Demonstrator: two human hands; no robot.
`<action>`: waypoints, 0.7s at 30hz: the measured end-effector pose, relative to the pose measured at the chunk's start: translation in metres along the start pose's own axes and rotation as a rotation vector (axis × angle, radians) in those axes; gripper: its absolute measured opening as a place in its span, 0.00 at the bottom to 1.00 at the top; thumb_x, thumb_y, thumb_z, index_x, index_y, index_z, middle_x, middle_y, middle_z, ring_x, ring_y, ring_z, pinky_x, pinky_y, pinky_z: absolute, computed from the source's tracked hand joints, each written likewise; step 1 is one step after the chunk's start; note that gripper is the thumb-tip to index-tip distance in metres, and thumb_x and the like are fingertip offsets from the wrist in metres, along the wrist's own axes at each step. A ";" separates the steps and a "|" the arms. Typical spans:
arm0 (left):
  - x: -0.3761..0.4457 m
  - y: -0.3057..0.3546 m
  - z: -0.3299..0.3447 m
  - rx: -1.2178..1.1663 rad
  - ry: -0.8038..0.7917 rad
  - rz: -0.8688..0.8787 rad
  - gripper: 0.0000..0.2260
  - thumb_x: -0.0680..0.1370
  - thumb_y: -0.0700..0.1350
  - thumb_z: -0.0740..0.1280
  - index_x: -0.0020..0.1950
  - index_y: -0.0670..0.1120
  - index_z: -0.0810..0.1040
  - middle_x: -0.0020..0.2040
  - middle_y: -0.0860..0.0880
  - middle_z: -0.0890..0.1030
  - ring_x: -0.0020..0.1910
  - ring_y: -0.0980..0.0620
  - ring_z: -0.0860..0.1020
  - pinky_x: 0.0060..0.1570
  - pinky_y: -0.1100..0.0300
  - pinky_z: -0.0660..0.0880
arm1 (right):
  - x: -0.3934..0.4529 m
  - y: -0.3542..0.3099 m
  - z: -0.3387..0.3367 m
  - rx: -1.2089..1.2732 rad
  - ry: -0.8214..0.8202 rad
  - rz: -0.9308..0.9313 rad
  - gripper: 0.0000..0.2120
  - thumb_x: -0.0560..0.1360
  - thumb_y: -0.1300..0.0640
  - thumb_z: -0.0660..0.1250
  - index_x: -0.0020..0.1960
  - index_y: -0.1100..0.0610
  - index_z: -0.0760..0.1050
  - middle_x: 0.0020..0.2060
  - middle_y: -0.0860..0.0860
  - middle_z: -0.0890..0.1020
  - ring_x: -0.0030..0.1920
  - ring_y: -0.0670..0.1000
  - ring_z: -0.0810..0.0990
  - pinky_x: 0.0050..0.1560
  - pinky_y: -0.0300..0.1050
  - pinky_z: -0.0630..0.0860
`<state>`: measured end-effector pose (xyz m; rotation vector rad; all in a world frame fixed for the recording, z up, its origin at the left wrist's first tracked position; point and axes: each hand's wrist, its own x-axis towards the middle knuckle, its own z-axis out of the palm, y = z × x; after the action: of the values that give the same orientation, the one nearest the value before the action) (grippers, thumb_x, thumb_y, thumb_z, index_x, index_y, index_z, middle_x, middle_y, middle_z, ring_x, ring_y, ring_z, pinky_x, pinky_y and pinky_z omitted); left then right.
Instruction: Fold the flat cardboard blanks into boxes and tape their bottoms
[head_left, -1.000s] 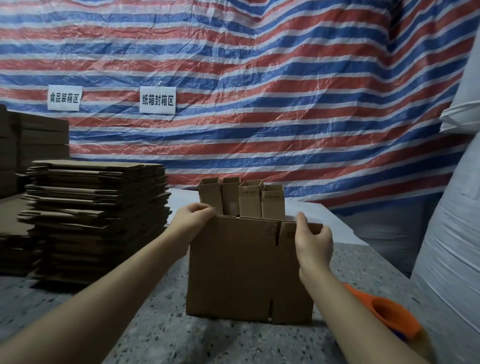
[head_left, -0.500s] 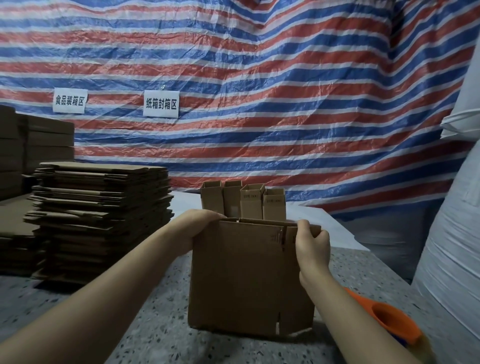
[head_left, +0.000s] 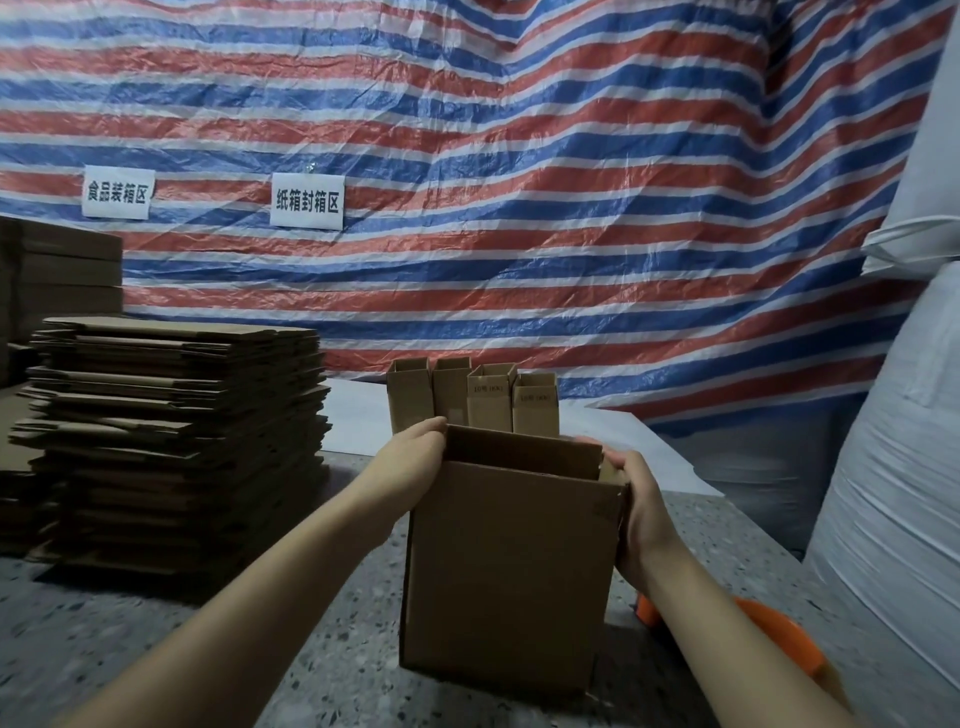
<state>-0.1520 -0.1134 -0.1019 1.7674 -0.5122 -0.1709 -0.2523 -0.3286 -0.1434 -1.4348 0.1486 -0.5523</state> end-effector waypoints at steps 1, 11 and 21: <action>-0.001 -0.001 0.002 0.001 -0.029 0.019 0.19 0.84 0.43 0.52 0.74 0.52 0.69 0.66 0.52 0.74 0.62 0.53 0.72 0.63 0.57 0.69 | -0.001 0.000 0.000 -0.006 0.004 0.003 0.25 0.83 0.42 0.51 0.69 0.54 0.74 0.59 0.62 0.82 0.59 0.61 0.82 0.49 0.52 0.80; -0.018 -0.017 -0.007 -0.532 -0.238 -0.063 0.19 0.78 0.60 0.63 0.66 0.54 0.77 0.57 0.44 0.84 0.52 0.47 0.84 0.50 0.54 0.78 | -0.004 -0.002 0.001 -0.008 0.016 0.002 0.25 0.83 0.42 0.50 0.67 0.53 0.76 0.56 0.61 0.83 0.58 0.60 0.83 0.51 0.53 0.80; -0.019 -0.011 -0.002 -0.473 -0.265 -0.038 0.19 0.76 0.48 0.68 0.65 0.41 0.75 0.58 0.34 0.79 0.47 0.44 0.80 0.45 0.53 0.76 | -0.007 0.006 0.003 0.063 0.014 -0.053 0.29 0.80 0.36 0.51 0.49 0.53 0.85 0.44 0.60 0.85 0.46 0.56 0.86 0.40 0.48 0.82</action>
<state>-0.1652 -0.1014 -0.1147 1.2975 -0.5738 -0.5148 -0.2556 -0.3222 -0.1501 -1.3770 0.1035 -0.6059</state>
